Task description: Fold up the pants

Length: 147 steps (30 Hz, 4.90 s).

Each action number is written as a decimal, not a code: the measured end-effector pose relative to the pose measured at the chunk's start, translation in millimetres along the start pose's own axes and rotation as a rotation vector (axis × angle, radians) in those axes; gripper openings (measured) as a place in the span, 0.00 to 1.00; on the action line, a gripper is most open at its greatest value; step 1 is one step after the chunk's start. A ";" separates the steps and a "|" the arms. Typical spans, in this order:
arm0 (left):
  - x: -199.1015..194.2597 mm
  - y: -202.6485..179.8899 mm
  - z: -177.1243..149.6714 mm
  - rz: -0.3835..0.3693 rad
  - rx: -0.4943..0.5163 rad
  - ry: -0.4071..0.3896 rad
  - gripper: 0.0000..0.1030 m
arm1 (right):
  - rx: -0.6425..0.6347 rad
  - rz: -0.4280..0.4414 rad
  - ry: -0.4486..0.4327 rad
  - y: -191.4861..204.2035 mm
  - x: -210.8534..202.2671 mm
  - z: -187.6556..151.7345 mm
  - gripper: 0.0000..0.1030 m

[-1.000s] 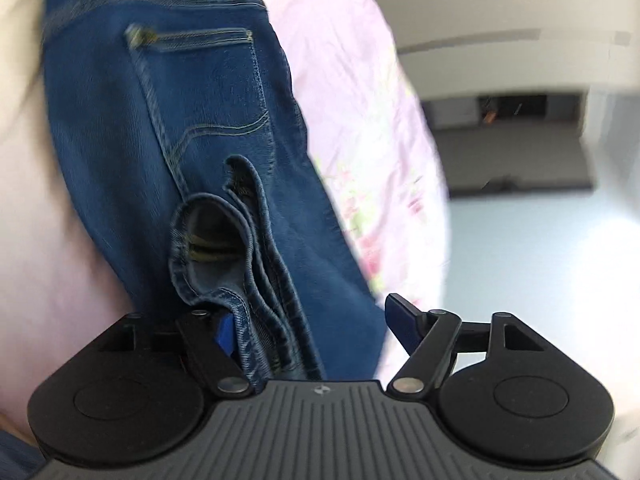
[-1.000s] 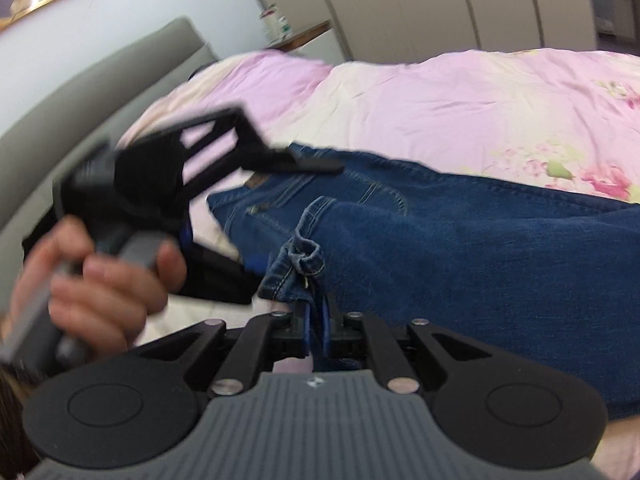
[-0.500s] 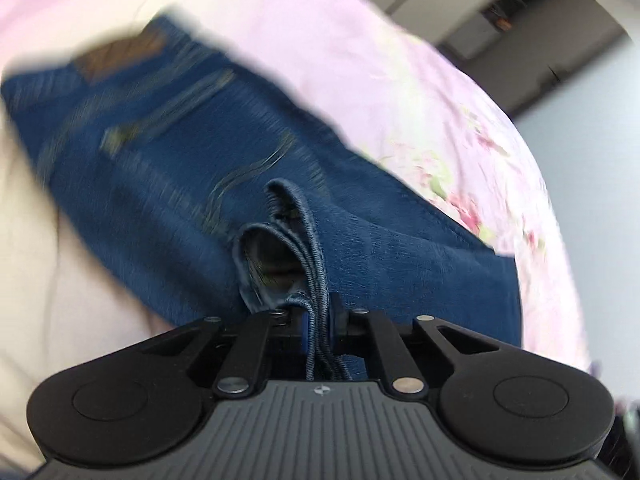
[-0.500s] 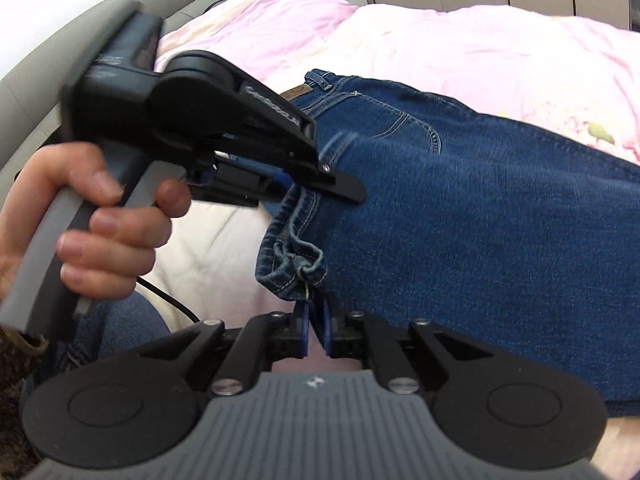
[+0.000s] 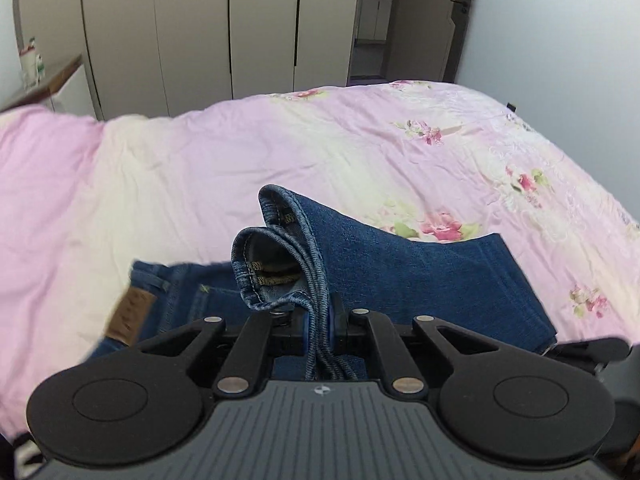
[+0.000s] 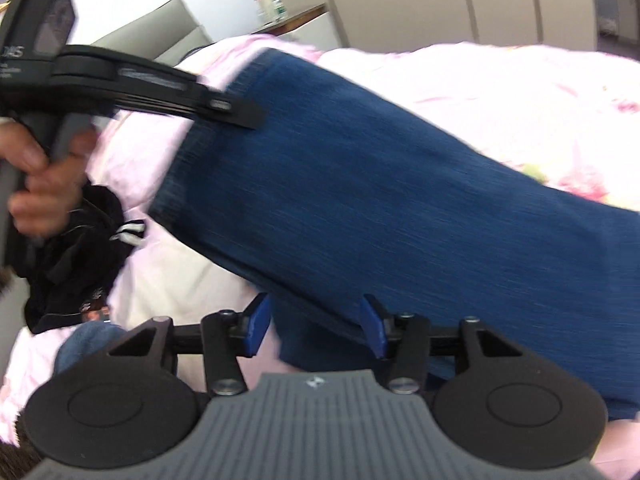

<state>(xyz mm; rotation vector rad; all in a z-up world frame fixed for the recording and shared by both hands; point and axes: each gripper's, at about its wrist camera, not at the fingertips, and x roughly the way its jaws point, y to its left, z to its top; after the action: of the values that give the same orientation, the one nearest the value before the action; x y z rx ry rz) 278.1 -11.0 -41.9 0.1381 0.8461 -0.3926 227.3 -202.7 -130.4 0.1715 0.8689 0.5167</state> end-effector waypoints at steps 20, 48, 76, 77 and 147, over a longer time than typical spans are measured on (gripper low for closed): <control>90.2 130.5 -26.4 0.184 0.022 0.102 0.09 | 0.159 -0.285 0.040 -119.7 6.7 -0.6 0.47; 127.7 174.7 -47.0 0.162 -0.160 0.150 0.30 | 0.122 -0.501 0.085 -204.9 91.5 45.0 0.00; 113.6 162.3 -93.4 0.357 -0.167 0.177 0.29 | 0.106 -0.358 0.240 -127.7 42.0 -38.0 0.21; 109.8 163.8 -93.3 0.350 -0.176 0.168 0.30 | 0.110 -0.356 0.243 -128.9 42.9 -37.9 0.21; 40.1 150.5 -83.9 0.332 -0.413 0.082 0.35 | 0.330 -0.264 0.163 -165.1 -10.9 -42.7 0.49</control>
<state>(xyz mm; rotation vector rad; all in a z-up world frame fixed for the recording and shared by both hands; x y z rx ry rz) 302.1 138.9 -132.7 -0.0896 0.9494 0.1032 248.7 -353.4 -207.9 0.3137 1.1156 0.1391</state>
